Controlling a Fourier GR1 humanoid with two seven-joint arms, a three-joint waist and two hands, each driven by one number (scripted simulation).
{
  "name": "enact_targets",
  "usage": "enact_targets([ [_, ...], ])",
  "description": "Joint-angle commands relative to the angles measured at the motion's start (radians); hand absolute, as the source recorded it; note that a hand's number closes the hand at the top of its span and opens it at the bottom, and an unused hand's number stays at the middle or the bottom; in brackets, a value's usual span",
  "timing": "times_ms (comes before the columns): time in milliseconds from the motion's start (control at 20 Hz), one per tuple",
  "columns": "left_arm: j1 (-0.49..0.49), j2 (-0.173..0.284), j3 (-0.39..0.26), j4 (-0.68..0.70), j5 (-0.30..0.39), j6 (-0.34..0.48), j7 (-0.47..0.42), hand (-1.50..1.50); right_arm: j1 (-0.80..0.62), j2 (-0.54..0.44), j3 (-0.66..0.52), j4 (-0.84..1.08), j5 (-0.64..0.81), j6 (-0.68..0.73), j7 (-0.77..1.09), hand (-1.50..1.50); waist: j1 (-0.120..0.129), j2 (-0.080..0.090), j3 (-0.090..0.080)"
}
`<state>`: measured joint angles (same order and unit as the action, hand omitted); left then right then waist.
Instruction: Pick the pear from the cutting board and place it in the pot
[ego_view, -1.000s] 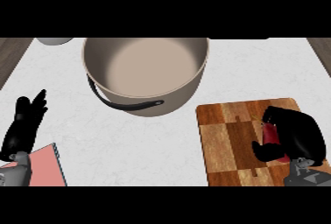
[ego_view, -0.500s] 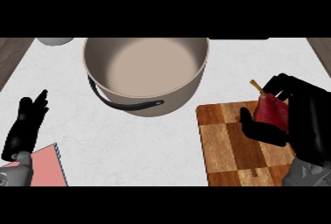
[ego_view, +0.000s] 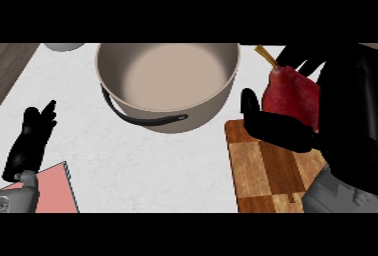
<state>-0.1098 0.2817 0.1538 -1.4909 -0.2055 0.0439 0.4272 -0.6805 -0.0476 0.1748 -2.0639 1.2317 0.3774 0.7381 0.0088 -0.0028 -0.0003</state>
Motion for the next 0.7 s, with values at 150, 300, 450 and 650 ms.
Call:
enact_targets([
  [150,-0.016,-0.004,-0.004,0.001,-0.011,-0.004,0.008,0.00,-0.322,0.046,-0.017,0.242,-0.138,0.064,0.168,1.50,0.008,0.003,-0.001],
  [300,0.003,-0.032,-0.020,0.039,-0.017,0.010,-0.058,0.00,-0.431,0.047,-0.052,0.450,-0.152,-0.048,0.179,1.50,0.016,0.007,-0.001],
  [450,0.010,-0.023,-0.003,0.018,-0.004,0.001,-0.035,0.00,-0.465,0.047,-0.013,0.564,-0.194,-0.107,0.222,1.50,0.016,0.005,-0.001],
  [650,0.018,-0.025,-0.018,-0.024,-0.018,0.001,0.000,0.00,-0.559,0.047,-0.052,0.788,-0.245,-0.200,0.171,1.50,0.024,0.007,-0.001],
])
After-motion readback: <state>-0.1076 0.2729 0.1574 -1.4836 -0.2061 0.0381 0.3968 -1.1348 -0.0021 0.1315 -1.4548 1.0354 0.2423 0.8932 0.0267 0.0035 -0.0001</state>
